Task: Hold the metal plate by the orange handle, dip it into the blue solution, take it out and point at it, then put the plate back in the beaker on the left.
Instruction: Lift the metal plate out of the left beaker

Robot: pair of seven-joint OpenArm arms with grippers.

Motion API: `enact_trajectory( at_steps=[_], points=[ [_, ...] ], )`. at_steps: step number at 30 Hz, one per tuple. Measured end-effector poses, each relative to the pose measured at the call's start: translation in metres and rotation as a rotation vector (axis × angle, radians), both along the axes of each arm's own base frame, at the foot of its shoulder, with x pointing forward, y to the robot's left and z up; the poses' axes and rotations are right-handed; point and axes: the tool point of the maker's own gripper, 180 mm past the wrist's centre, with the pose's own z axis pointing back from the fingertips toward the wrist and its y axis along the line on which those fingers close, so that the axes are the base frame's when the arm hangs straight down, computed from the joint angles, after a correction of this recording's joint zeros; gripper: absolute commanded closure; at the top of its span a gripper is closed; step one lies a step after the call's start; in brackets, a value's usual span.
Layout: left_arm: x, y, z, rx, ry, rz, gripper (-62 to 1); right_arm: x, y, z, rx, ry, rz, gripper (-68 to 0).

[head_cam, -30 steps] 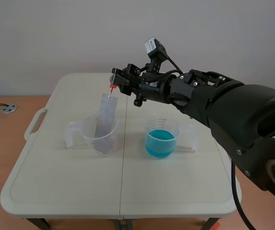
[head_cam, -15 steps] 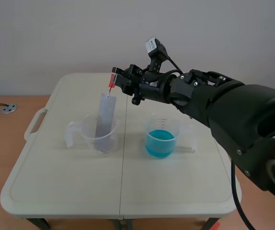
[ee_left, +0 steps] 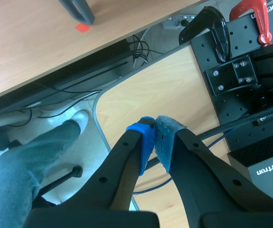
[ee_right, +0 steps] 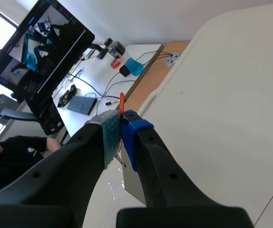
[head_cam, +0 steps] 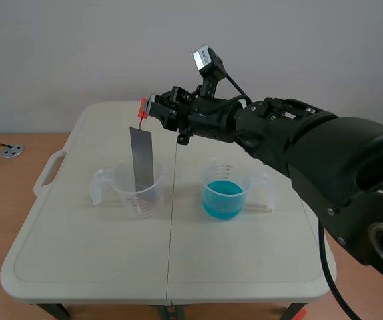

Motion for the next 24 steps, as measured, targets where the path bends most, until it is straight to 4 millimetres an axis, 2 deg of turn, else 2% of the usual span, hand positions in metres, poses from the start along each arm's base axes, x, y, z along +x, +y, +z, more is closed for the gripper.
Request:
enact_trajectory(
  at_steps=[5, 13, 18, 24],
  points=[
    [0.000, 0.000, 0.000, 0.000, 0.000, 0.000, -1.8, -0.006, 0.013, 0.012, -0.032, -0.052, 0.061, -1.3],
    [0.000, 0.000, 0.000, 0.000, 0.000, 0.000, -1.8, -0.033, 0.035, 0.026, -0.121, -0.197, 0.171, -1.5],
    [0.000, 0.000, 0.000, 0.000, 0.000, 0.001, -1.8, -0.044, 0.028, 0.039, -0.119, -0.267, 0.176, -1.5],
    [0.000, 0.000, 0.000, 0.000, 0.000, 0.001, -1.8, -0.051, 0.016, 0.068, -0.130, -0.383, 0.180, -1.5]
  ],
)
